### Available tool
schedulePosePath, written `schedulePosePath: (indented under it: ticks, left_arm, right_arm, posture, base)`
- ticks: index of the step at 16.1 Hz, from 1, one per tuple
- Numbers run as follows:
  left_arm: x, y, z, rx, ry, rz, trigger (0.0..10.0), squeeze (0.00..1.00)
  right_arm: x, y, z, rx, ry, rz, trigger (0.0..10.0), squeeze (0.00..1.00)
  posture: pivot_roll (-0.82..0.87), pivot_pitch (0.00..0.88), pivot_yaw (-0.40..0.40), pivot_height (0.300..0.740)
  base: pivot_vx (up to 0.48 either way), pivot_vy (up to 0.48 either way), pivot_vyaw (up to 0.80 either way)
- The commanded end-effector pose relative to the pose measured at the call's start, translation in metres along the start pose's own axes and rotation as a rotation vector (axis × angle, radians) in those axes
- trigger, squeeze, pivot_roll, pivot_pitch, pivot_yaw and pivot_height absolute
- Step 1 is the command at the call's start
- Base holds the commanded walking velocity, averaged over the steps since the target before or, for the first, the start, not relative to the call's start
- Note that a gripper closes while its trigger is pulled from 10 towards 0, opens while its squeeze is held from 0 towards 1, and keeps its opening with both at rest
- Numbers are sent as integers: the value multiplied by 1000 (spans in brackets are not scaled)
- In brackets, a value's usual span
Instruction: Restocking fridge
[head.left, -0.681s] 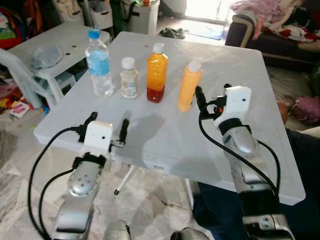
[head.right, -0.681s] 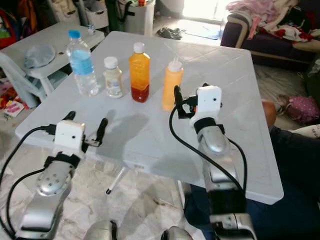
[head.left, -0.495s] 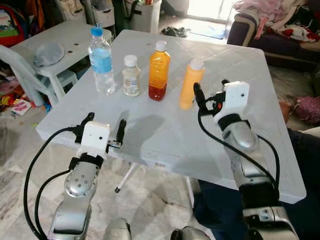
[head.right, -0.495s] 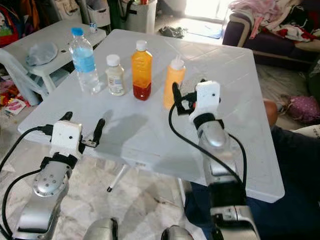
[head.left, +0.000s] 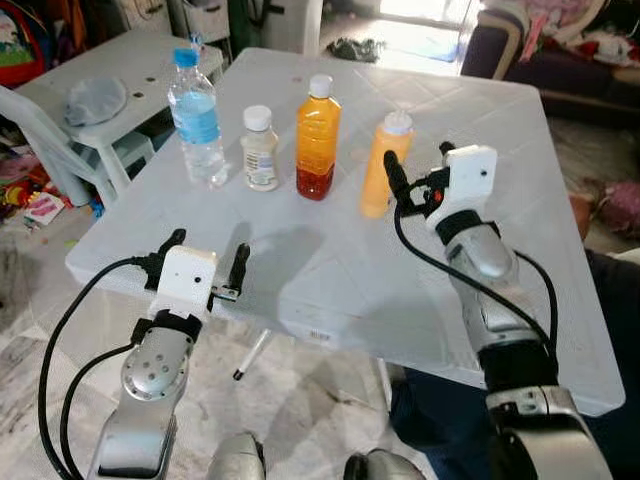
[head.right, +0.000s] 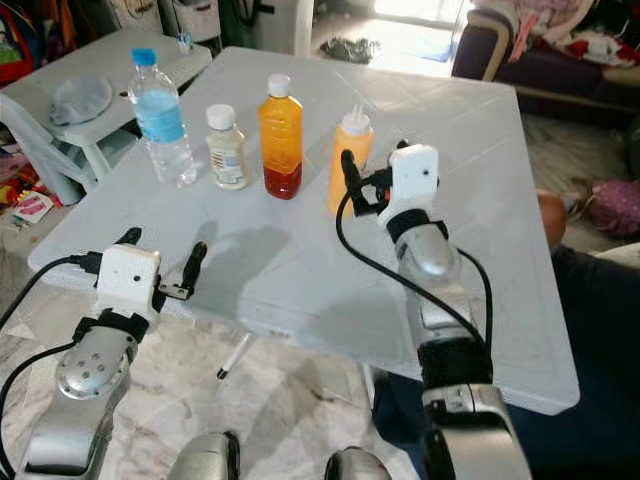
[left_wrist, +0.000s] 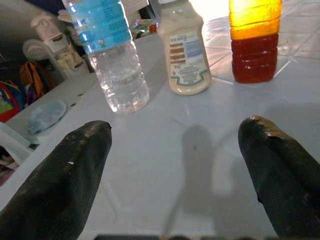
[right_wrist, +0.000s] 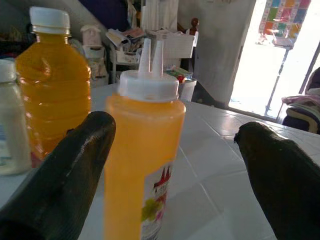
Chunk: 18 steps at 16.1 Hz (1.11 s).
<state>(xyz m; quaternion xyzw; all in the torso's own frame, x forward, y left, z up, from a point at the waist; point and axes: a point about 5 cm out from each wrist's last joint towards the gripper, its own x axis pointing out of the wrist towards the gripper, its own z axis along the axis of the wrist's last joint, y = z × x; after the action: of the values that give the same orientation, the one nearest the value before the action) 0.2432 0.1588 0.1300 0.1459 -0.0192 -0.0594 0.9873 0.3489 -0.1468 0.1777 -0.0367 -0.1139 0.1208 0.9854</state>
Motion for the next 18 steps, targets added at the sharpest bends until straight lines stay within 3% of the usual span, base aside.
schedulePosePath:
  ticks: [1,5,11,18]
  left_arm:
    - [-2,0,2,16,3,-11,10000,0]
    - [-5,5,2,27,12,-10,10000,0]
    - [-7,3,4,29,20,-13,10000,0]
    - [-8,4,3,33,30,-21,10000,0]
  right_arm:
    - [4,-4,4,2,-17,-2,10000,0]
    - [14,1,10,8,-40,72,10000,0]
    - [17,7,9,32,-40,148,10000,0]
    - [37,8,17,26,-45,217,10000,0]
  posture:
    - [199,128,-11,740]
    - [216,142,-3,740]
    - [220,151,0,740]
    - [230,160,4,740]
  base:
    - [0,0,0]
    - [0,0,0]
    - [0,0,0]
    - [0,0,0]
